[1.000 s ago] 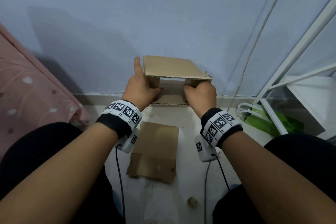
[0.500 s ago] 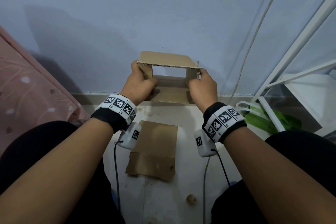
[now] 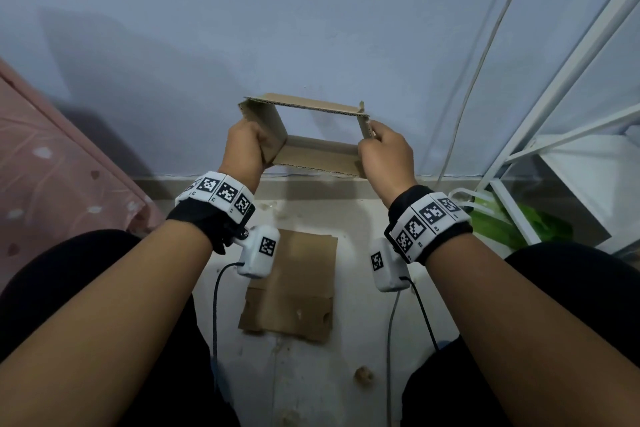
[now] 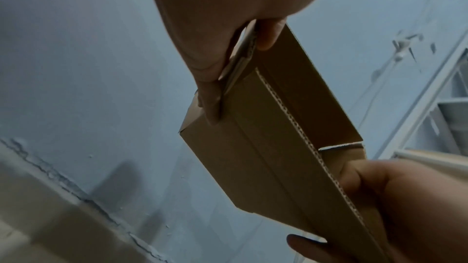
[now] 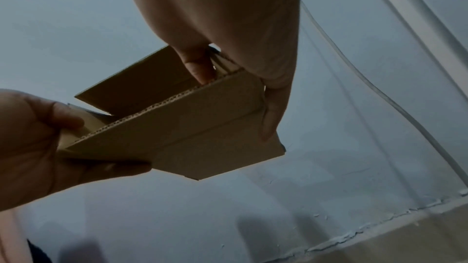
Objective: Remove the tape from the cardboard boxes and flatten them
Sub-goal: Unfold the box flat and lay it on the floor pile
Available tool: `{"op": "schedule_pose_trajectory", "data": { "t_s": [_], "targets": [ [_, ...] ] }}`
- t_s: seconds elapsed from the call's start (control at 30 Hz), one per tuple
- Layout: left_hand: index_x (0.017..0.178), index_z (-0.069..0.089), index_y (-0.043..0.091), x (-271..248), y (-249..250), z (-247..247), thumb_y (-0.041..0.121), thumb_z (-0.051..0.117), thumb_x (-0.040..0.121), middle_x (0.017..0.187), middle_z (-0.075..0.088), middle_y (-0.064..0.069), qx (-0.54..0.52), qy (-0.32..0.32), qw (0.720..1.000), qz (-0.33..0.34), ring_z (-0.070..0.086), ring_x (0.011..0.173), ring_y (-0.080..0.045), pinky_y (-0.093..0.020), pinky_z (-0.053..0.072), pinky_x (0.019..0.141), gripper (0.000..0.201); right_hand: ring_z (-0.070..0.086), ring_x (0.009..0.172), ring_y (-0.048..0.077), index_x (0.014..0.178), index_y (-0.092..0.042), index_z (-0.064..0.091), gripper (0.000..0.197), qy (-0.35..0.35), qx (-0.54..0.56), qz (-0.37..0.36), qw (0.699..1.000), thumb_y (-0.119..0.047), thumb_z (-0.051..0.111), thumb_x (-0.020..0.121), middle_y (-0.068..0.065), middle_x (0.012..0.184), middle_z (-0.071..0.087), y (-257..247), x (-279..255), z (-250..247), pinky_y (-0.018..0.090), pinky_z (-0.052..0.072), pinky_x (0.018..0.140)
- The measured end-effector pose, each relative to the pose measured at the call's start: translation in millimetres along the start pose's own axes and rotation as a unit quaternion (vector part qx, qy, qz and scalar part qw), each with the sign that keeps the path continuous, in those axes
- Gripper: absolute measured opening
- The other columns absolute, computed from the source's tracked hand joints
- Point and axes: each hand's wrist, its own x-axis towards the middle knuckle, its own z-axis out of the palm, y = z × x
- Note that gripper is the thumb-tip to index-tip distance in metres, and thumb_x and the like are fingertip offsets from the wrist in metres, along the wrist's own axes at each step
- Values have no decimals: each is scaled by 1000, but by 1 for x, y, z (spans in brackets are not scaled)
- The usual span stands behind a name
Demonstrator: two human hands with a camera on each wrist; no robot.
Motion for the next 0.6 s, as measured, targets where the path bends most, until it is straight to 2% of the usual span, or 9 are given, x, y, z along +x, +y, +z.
{"op": "schedule_pose_trajectory", "data": {
  "t_s": [0.1,0.17,0.23,0.3,0.37,0.47,0.53,0.6],
  "targets": [
    [69,47,11,5,-2,-2,-1,37,76,76,48,-6,-98,12,994,-36,49,68,-25,-30,53,56,17,33,64,16,68,-29,42,27,-19,-7,-15,1000,-6,43,82,-9,67,35,-1,-1,3,23,26,51],
    [80,52,5,8,-3,-2,0,39,82,84,48,-9,-110,-13,992,-53,53,73,-29,-41,59,64,14,43,83,21,77,-35,50,24,-17,-67,-41,997,-13,43,81,-8,79,47,0,-2,4,25,33,60],
    [89,56,5,8,-4,-3,6,50,88,85,43,-8,-76,-72,991,-79,50,73,-27,-48,60,70,6,41,116,29,104,-27,62,30,12,-169,-60,984,-16,43,83,-2,116,57,3,-1,3,33,39,76],
    [86,63,9,6,-7,-3,11,62,90,81,44,-8,-46,-139,985,-94,51,84,-28,-48,60,75,5,29,136,29,126,-24,59,42,40,-240,-69,967,-19,47,86,-3,152,42,4,-2,3,35,42,87],
    [91,69,11,3,-9,-3,17,70,91,87,55,-10,-39,-184,977,-101,59,100,-29,-48,59,80,6,23,142,29,139,-24,52,52,47,-268,-96,958,-22,51,87,-2,163,29,4,-4,2,40,44,97],
    [113,68,16,4,-8,-7,39,72,89,114,63,-13,-72,-201,971,-107,67,113,-31,-57,57,85,33,21,143,31,148,-19,45,61,12,-289,-140,947,-22,52,87,3,166,22,5,-7,1,43,41,107],
    [122,65,14,6,-6,-8,43,71,89,116,69,-13,-111,-167,974,-104,69,111,-33,-59,57,86,45,22,142,33,150,-18,42,64,-6,-324,-178,929,-20,50,86,5,167,22,6,-13,4,44,39,111],
    [118,63,4,11,-6,-8,28,71,92,110,72,-17,-138,-97,982,-90,72,101,-31,-50,60,81,37,22,142,35,150,-16,40,66,-31,-356,-209,910,-21,48,85,6,166,22,6,-20,10,45,39,111]
  ]
}}
